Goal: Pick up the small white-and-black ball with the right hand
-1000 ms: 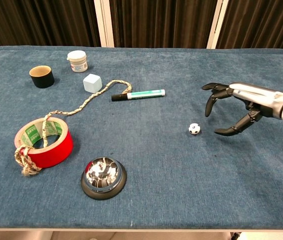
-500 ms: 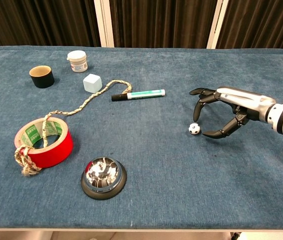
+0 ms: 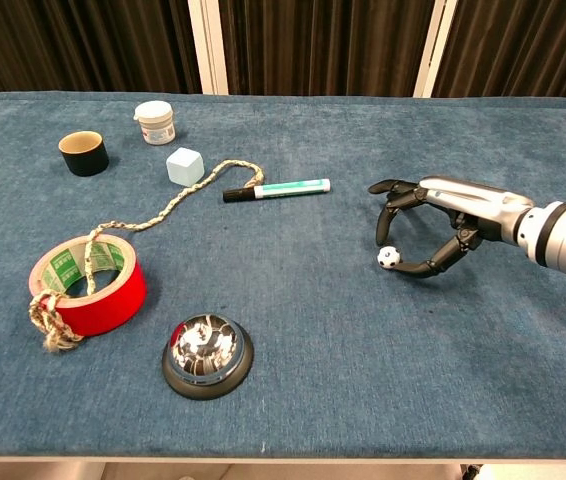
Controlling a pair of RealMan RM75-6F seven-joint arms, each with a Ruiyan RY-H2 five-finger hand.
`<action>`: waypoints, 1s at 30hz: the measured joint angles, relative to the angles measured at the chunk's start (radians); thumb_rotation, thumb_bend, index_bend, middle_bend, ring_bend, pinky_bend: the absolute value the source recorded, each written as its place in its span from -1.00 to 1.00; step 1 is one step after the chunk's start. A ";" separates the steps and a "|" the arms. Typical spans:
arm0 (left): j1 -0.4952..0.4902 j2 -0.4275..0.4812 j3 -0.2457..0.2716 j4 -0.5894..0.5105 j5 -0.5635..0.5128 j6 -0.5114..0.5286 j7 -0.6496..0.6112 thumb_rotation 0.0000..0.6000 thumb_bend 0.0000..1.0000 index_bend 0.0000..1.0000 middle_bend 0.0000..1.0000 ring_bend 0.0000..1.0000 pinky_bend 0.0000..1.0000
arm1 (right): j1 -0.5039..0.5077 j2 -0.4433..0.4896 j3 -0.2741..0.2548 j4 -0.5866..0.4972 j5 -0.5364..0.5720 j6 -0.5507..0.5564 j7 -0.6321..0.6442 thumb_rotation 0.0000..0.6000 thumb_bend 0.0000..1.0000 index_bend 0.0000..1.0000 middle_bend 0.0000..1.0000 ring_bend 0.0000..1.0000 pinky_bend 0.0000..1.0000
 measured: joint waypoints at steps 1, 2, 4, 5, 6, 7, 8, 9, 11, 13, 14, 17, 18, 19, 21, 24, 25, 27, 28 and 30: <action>0.000 0.000 0.000 0.000 0.000 0.000 0.000 1.00 -0.18 -0.94 -1.00 -0.97 -0.81 | 0.002 -0.001 -0.001 0.001 0.000 0.000 0.002 1.00 -0.16 0.02 -0.91 -0.86 -0.88; 0.000 0.000 0.000 0.001 0.001 0.000 0.000 1.00 -0.18 -0.94 -1.00 -0.97 -0.81 | 0.004 -0.001 -0.002 0.001 -0.001 0.000 0.003 1.00 -0.15 0.03 -0.91 -0.86 -0.88; -0.001 -0.001 0.000 0.001 0.002 0.000 0.000 1.00 -0.18 -0.94 -1.00 -0.97 -0.81 | 0.007 0.000 -0.003 0.000 -0.001 0.000 0.004 1.00 -0.13 0.06 -0.91 -0.86 -0.88; -0.001 -0.001 0.001 0.001 0.003 0.000 0.000 1.00 -0.18 -0.94 -1.00 -0.97 -0.81 | 0.008 0.001 -0.004 -0.001 0.000 -0.001 0.005 1.00 -0.13 0.07 -0.91 -0.86 -0.88; -0.001 -0.001 0.001 0.001 0.003 0.000 0.000 1.00 -0.18 -0.94 -1.00 -0.97 -0.81 | 0.009 0.002 -0.005 -0.002 0.000 -0.001 0.005 1.00 -0.13 0.08 -0.91 -0.86 -0.88; -0.001 -0.001 0.001 0.001 0.003 0.000 0.000 1.00 -0.18 -0.94 -1.00 -0.97 -0.81 | 0.009 0.003 -0.006 -0.003 0.001 -0.002 0.005 1.00 -0.13 0.09 -0.91 -0.86 -0.88; -0.001 0.000 0.001 0.001 0.002 0.000 0.000 1.00 -0.18 -0.94 -1.00 -0.97 -0.81 | 0.010 0.004 -0.006 -0.005 0.003 -0.002 0.005 1.00 -0.13 0.09 -0.91 -0.86 -0.88; -0.001 -0.001 0.001 0.001 0.002 0.000 0.000 1.00 -0.18 -0.94 -1.00 -0.97 -0.81 | 0.010 0.005 -0.007 -0.005 0.004 -0.003 0.004 1.00 -0.13 0.10 -0.91 -0.86 -0.88; -0.001 0.000 0.001 0.001 0.001 0.000 0.001 1.00 -0.18 -0.94 -1.00 -0.97 -0.81 | 0.011 0.005 -0.008 -0.005 0.008 -0.004 -0.001 1.00 -0.13 0.10 -0.90 -0.86 -0.88; -0.001 0.000 0.001 0.001 0.001 0.000 0.001 1.00 -0.18 -0.94 -1.00 -0.97 -0.81 | 0.013 0.005 -0.008 -0.004 0.011 -0.007 -0.003 1.00 -0.13 0.10 -0.90 -0.86 -0.88; -0.001 0.000 0.001 0.000 0.000 0.000 0.002 1.00 -0.18 -0.94 -1.00 -0.97 -0.81 | 0.015 0.005 -0.008 -0.003 0.013 -0.011 -0.004 1.00 -0.13 0.10 -0.90 -0.86 -0.88; -0.001 0.000 0.000 0.000 -0.002 0.000 0.003 1.00 -0.18 -0.94 -1.00 -0.97 -0.81 | 0.021 0.006 -0.008 -0.004 0.016 -0.016 -0.009 1.00 -0.10 0.11 -0.91 -0.86 -0.88; -0.001 0.000 0.000 0.000 -0.003 -0.001 0.003 1.00 -0.18 -0.94 -1.00 -0.97 -0.81 | 0.021 0.007 -0.009 -0.007 0.016 -0.016 -0.010 1.00 -0.08 0.13 -0.91 -0.86 -0.88; -0.001 0.000 0.000 0.000 -0.004 -0.001 0.003 1.00 -0.18 -0.94 -1.00 -0.97 -0.81 | 0.022 0.007 -0.009 -0.009 0.016 -0.016 -0.010 1.00 -0.06 0.15 -0.91 -0.86 -0.88; -0.001 0.001 0.000 -0.001 -0.005 -0.003 0.003 1.00 -0.18 -0.94 -1.00 -0.97 -0.81 | 0.025 0.010 -0.011 -0.012 0.015 -0.017 -0.013 1.00 0.01 0.22 -0.90 -0.85 -0.87; -0.001 0.002 0.000 -0.001 -0.006 -0.004 0.003 1.00 -0.18 -0.94 -1.00 -0.97 -0.81 | 0.031 0.013 -0.013 -0.014 0.012 -0.020 -0.019 1.00 0.10 0.32 -0.91 -0.84 -0.87; -0.001 0.002 0.000 -0.002 -0.007 -0.004 0.003 1.00 -0.18 -0.94 -1.00 -0.97 -0.81 | 0.032 0.013 -0.012 -0.014 0.013 -0.019 -0.019 1.00 0.12 0.34 -0.91 -0.84 -0.87; -0.001 0.003 0.000 -0.002 -0.007 -0.004 0.002 1.00 -0.18 -0.94 -1.00 -0.97 -0.81 | 0.033 0.015 -0.007 -0.018 0.013 -0.012 -0.012 1.00 0.15 0.38 -0.91 -0.83 -0.86; -0.001 0.003 0.000 -0.002 -0.007 -0.003 0.002 1.00 -0.18 -0.94 -1.00 -0.97 -0.81 | 0.034 0.017 -0.005 -0.021 0.012 -0.008 -0.006 1.00 0.16 0.38 -0.91 -0.83 -0.86; -0.001 0.003 0.000 -0.003 -0.007 -0.003 0.002 1.00 -0.17 -0.94 -1.00 -0.97 -0.81 | 0.036 0.023 0.003 -0.031 0.008 0.010 0.010 1.00 0.16 0.39 -0.91 -0.83 -0.86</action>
